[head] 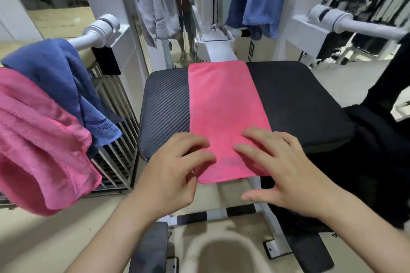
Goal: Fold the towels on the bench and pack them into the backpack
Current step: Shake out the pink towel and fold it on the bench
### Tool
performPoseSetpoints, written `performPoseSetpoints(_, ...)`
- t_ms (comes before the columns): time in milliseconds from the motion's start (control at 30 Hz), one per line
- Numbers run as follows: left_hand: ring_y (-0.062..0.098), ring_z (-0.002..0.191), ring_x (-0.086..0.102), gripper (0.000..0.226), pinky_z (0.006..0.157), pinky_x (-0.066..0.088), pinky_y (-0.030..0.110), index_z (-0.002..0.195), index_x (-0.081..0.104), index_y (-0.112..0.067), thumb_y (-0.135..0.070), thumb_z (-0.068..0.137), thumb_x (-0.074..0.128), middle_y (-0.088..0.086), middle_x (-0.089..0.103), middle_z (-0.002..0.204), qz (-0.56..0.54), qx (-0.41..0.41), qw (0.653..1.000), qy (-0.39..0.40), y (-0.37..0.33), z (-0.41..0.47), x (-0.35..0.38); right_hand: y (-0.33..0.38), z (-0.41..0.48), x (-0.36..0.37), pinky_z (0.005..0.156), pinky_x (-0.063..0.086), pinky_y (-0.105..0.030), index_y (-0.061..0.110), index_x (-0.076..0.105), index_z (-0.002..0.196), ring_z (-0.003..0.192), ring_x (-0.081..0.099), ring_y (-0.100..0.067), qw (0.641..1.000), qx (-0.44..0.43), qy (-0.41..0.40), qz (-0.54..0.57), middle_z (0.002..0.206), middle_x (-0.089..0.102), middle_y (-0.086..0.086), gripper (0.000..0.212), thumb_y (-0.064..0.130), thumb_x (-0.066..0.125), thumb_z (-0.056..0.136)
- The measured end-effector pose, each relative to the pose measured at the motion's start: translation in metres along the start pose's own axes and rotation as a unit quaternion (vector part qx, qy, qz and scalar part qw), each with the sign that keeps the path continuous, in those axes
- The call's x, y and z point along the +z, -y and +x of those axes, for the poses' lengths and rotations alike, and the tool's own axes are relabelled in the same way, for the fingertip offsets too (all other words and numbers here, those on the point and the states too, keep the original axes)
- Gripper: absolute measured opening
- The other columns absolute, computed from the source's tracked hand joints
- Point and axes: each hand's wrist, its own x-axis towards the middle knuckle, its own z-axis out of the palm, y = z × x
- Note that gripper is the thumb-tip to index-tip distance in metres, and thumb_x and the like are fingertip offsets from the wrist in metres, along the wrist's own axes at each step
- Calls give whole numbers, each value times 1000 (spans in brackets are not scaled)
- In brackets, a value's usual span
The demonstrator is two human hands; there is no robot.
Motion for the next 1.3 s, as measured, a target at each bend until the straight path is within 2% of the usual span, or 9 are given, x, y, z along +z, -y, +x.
performPoseSetpoints(100,28,120,48,55,95,43,40,132,54,-27,-11,79,62,5,52,138,136,55,988,47,7,-14,14,-9,-18,21,111,28,-49,36,26,150,144,29,-26,994,-29,5,-101,158,26,-10,97,38,80,69)
performPoseSetpoints(200,25,113,51,61,89,45,39,133,56,-32,-11,80,74,4,58,134,203,69,976,-24,12,-16,31,-14,-16,34,103,33,-45,33,32,147,137,38,-26,985,-46,-125,-110,150,39,-13,76,-4,48,82)
performPoseSetpoints(500,8,98,54,24,84,46,28,107,69,-31,-25,86,59,-33,62,97,-45,-73,994,-59,-10,1,6,-18,-12,7,87,50,-38,11,70,113,112,59,-16,972,0,-184,147,115,68,2,34,16,44,91)
performPoseSetpoints(667,17,110,57,27,97,44,36,105,71,-10,-19,79,71,-5,70,105,-13,2,998,-67,-39,-12,0,3,-25,-12,91,50,-28,25,70,105,104,65,-9,897,80,-99,423,104,72,12,25,33,50,93)
performPoseSetpoints(767,3,98,64,26,85,50,25,112,68,-24,-25,86,69,-17,69,105,-105,-12,993,-47,-55,-5,5,1,-20,-20,89,53,-46,10,71,94,91,69,-20,863,90,-55,495,94,73,-3,45,50,51,93)
performPoseSetpoints(867,-1,77,66,24,67,53,22,109,67,-31,-37,86,61,-21,70,93,-217,-118,968,-39,-58,6,-2,-13,-6,-42,85,52,-31,13,72,86,90,68,-12,837,96,-13,538,92,74,2,76,80,36,80)
performPoseSetpoints(967,3,72,59,11,66,48,21,95,68,-32,-39,90,62,-10,68,84,-259,-156,953,-28,-53,24,-13,-32,32,-57,85,52,-24,14,72,104,105,68,-16,754,156,-5,638,109,74,-6,70,69,35,84)
performPoseSetpoints(1133,-3,73,58,25,69,45,13,93,70,-27,-3,83,71,-12,70,80,-327,-156,926,102,-48,56,-40,-51,107,-40,93,50,-29,20,75,103,98,66,-6,939,156,32,304,104,72,9,24,31,55,96)
performPoseSetpoints(1300,9,92,69,18,84,54,27,103,74,-23,-18,86,70,-5,76,97,-383,-270,881,57,-26,100,-37,-64,116,-56,99,45,-36,17,76,103,102,67,-19,829,266,68,486,106,75,-2,80,79,30,83)
